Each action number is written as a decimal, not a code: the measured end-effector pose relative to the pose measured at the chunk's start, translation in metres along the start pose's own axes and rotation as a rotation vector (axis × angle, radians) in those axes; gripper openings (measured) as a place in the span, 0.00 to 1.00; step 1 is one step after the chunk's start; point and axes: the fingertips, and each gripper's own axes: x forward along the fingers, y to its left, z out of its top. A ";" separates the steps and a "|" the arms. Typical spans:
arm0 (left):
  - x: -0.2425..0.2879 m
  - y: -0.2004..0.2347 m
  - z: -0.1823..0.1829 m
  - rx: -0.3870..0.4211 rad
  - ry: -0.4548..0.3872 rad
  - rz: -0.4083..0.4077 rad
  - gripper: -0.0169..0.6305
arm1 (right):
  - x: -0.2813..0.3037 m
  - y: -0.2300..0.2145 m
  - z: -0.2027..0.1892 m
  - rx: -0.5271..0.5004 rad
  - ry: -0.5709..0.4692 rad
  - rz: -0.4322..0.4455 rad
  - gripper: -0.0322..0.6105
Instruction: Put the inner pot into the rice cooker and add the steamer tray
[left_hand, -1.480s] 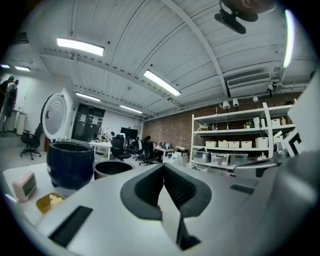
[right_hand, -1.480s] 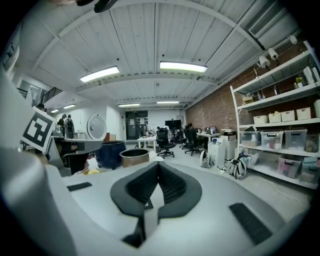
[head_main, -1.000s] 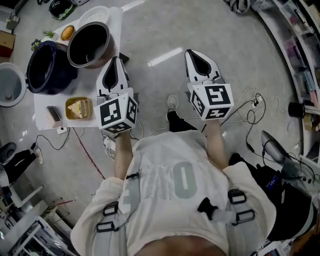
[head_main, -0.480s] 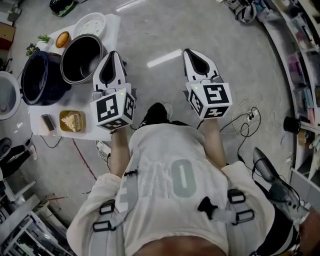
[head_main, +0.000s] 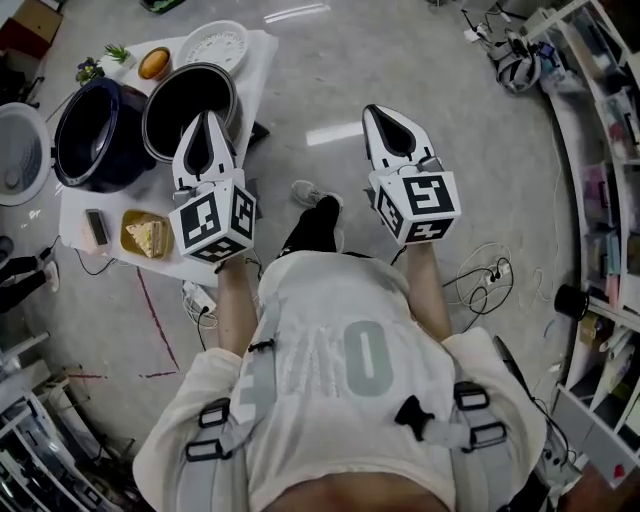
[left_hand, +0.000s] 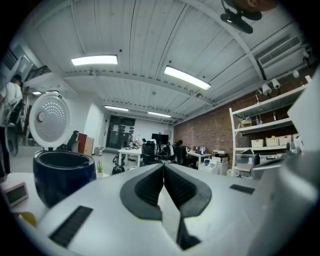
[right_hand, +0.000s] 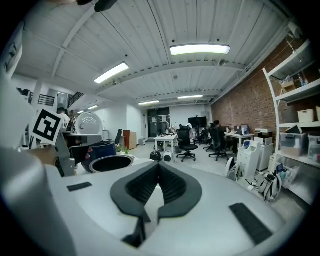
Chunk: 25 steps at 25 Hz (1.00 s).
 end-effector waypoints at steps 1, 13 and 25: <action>0.001 0.009 0.001 -0.005 -0.005 0.026 0.06 | 0.008 0.003 0.003 -0.012 -0.001 0.018 0.06; 0.008 0.101 0.005 -0.001 -0.020 0.358 0.06 | 0.131 0.026 0.057 -0.149 -0.065 0.282 0.06; 0.014 0.197 0.019 -0.008 -0.091 0.719 0.06 | 0.271 0.112 0.100 -0.226 -0.120 0.639 0.06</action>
